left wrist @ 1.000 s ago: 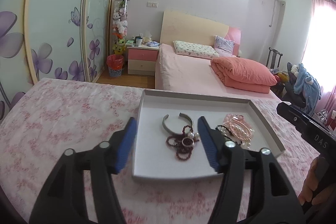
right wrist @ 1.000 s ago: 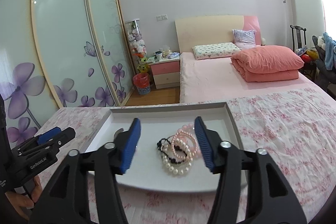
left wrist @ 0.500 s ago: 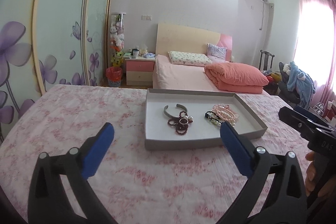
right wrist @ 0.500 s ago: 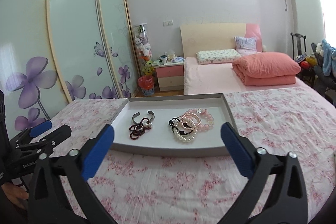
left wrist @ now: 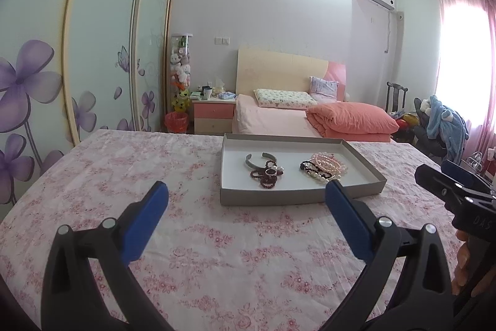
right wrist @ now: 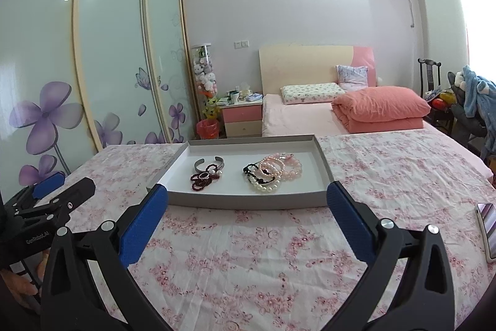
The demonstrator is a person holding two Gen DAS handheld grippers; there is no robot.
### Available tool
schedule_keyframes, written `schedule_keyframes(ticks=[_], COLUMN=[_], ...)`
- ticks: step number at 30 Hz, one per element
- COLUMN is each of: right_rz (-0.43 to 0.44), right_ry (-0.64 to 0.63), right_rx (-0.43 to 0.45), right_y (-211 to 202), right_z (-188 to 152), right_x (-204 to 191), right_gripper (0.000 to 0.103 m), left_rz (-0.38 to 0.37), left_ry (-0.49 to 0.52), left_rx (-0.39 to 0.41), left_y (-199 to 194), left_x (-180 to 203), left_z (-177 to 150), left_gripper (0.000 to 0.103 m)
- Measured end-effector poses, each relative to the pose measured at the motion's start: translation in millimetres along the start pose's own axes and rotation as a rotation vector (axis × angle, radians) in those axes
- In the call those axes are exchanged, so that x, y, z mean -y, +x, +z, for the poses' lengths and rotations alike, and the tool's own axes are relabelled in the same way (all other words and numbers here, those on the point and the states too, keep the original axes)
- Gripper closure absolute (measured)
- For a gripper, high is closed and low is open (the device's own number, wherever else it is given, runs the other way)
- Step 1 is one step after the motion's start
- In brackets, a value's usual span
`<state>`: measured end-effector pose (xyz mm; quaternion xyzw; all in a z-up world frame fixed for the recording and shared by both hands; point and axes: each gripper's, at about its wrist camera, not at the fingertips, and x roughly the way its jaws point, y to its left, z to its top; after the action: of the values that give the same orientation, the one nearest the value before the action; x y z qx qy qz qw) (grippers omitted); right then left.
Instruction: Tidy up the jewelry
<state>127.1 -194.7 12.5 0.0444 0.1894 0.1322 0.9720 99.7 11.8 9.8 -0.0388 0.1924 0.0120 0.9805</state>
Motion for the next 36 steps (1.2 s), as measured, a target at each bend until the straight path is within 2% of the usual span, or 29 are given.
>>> schedule_keyframes(ticks=[10, 36], right_rz=[0.009, 0.002], right_ry=[-0.018, 0.021], right_rx=[0.019, -0.009], right_y=[-8.9, -6.1], right_z=[-10.4, -16.8], right_x=[-2.8, 6.1], right_gripper=[0.002, 0.002], left_rz=[-0.010, -0.007], left_ry=[0.000, -0.012], left_rx=[0.003, -0.028], left_y=[-3.8, -0.1], left_x=[2.7, 6.1], left_z=[-6.2, -11.6], left_gripper=[0.004, 0.004])
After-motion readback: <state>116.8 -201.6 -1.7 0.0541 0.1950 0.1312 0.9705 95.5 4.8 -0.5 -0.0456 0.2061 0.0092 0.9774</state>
